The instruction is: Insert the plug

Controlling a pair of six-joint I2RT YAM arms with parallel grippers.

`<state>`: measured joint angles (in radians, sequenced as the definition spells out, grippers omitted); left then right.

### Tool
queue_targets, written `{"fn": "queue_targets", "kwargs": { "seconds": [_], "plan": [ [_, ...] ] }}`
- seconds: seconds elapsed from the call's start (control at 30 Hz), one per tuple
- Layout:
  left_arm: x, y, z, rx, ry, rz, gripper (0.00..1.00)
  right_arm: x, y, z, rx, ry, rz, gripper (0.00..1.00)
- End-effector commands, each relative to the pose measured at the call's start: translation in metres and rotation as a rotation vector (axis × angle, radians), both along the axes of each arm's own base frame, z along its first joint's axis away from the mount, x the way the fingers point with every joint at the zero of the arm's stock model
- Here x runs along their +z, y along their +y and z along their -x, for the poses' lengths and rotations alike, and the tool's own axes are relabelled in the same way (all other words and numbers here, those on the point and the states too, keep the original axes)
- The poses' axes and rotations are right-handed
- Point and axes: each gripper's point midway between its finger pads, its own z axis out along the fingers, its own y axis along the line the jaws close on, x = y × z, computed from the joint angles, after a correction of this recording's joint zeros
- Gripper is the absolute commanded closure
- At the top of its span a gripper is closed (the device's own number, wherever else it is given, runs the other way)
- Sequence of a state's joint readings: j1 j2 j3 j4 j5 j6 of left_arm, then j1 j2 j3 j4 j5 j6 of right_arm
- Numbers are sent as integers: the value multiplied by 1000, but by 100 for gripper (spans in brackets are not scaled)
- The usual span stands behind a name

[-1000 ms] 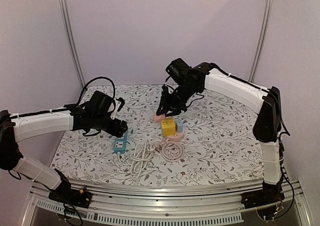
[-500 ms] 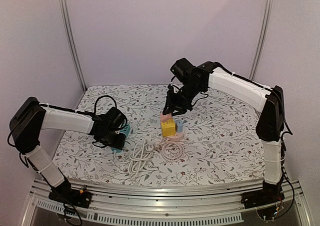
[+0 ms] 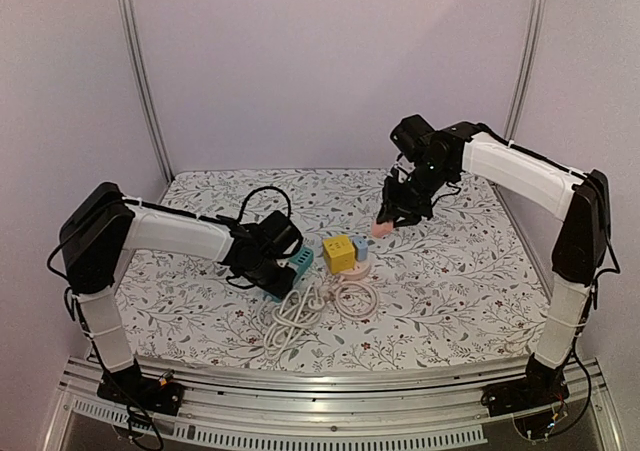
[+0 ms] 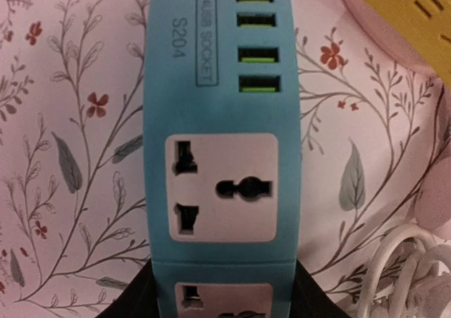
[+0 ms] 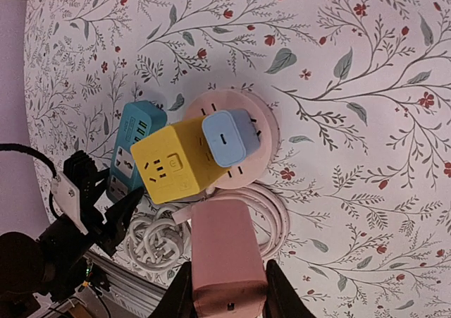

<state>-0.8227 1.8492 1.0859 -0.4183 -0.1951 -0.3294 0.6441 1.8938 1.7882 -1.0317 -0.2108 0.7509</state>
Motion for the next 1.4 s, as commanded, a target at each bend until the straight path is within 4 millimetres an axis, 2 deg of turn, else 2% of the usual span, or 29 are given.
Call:
{"fn": "queue_targets", "kwargs": {
  "seconds": [0.0, 0.17, 0.27, 0.33, 0.4, 0.57, 0.67, 0.8, 0.87, 0.9, 1.07, 1.17, 1.2, 1.37],
  "plan": [
    [1, -55, 17, -186, 21, 6, 95, 19, -36, -1, -96, -52, 27, 100],
    [-1, -119, 49, -393, 42, 14, 96, 24, -67, 3, -162, -67, 62, 100],
    [1, -159, 77, -515, 53, 30, 96, 27, -87, 6, -195, -71, 80, 100],
    [2, -178, 93, -569, 68, 58, 96, 28, -99, 7, -218, -71, 92, 100],
    [1, -187, 99, -578, 64, 58, 95, 30, -106, 11, -225, -76, 97, 100],
    [4, -175, 80, -477, 2, -2, 95, 28, -107, 22, -217, -48, 85, 100],
    [7, -164, 67, -398, -18, -21, 93, 27, -93, 26, -202, -24, 33, 100],
    [6, -161, 65, -353, -24, -10, 76, 25, -64, 34, -134, -1, 14, 100],
    [5, -161, 65, -345, -26, -6, 65, 16, -47, 36, -98, 22, 18, 100],
    [6, -160, 63, -343, -36, -8, 63, 15, -41, 37, -82, 30, 18, 100],
    [7, -130, 32, -194, -64, -57, 66, 2, -22, 36, -64, 74, -2, 100],
    [9, -124, 25, -139, -41, -16, 63, -1, -17, 33, -57, 91, -8, 100],
    [10, -126, 26, -137, -33, 3, 60, -3, -15, 33, -58, 102, -5, 100],
    [15, -141, 40, -136, 36, 125, 32, -13, -5, 37, -50, 147, -3, 100]
  ]
}}
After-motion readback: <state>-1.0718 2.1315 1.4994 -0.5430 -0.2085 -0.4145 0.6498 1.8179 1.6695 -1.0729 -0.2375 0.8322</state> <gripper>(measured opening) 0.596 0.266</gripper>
